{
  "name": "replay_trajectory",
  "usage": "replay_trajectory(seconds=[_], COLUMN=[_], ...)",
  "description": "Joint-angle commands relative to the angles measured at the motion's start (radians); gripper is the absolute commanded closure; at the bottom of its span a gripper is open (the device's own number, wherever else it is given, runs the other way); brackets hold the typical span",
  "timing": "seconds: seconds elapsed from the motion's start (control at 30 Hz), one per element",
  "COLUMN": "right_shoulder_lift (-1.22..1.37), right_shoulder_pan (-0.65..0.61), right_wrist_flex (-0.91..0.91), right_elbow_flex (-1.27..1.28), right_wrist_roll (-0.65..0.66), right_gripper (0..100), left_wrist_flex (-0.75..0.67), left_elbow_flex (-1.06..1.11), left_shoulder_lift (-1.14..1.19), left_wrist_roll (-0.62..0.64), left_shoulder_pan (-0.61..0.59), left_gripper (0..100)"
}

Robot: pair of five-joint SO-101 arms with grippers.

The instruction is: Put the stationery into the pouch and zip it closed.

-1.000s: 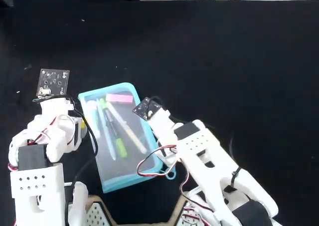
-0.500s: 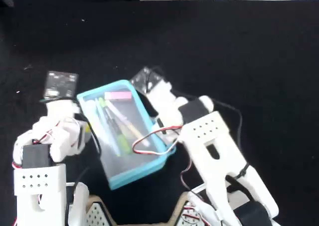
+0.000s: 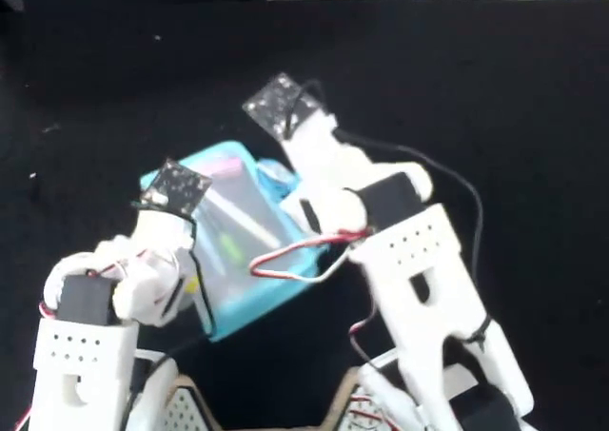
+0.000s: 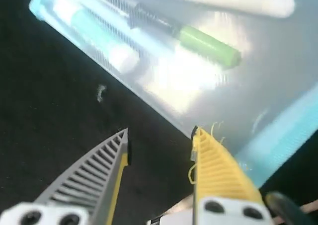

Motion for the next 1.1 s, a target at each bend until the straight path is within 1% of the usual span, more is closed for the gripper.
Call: replay_trajectory(seconds=[0.0, 0.1, 0.2, 0.3, 0.37, 0.43, 0.7, 0.8, 0.9, 1.07], right_shoulder_lift=[0.001, 0.001, 0.022, 0.091, 0.148, 0.194, 0.255, 0.259, 0.259, 0.259], right_shoulder_pan=[-0.023, -0.023, -0.023, -0.023, -0.023, -0.023, -0.021, -0.021, -0.02, -0.02], right_wrist_flex=[-0.002, -0.002, -0.002, -0.002, 0.002, 0.005, 0.018, 0.054, 0.08, 0.115], right_elbow_flex=[-0.134, -0.183, -0.216, -0.262, -0.297, -0.335, -0.458, -0.493, -0.519, -0.55], right_wrist_roll=[-0.011, -0.048, -0.054, -0.061, -0.069, -0.075, -0.087, -0.086, -0.083, -0.081], right_gripper=[98.8, 98.8, 98.8, 98.8, 98.8, 98.8, 98.8, 98.8, 98.8, 98.8], left_wrist_flex=[0.069, 0.14, 0.196, 0.227, 0.232, 0.232, 0.233, 0.232, 0.23, 0.23], left_elbow_flex=[-0.154, -0.243, -0.326, -0.384, -0.406, -0.403, -0.344, -0.344, -0.344, -0.328], left_shoulder_lift=[-0.009, -0.009, -0.009, -0.009, -0.009, -0.009, -0.009, -0.009, -0.009, -0.009], left_wrist_roll=[-0.008, -0.008, -0.006, -0.006, 0.018, 0.029, 0.031, 0.086, 0.115, 0.112], left_shoulder_pan=[0.013, 0.013, 0.013, 0.013, 0.013, 0.022, 0.232, 0.278, 0.295, 0.263], left_gripper=[79, 79, 79, 76, 74, 74, 74, 74, 74, 74])
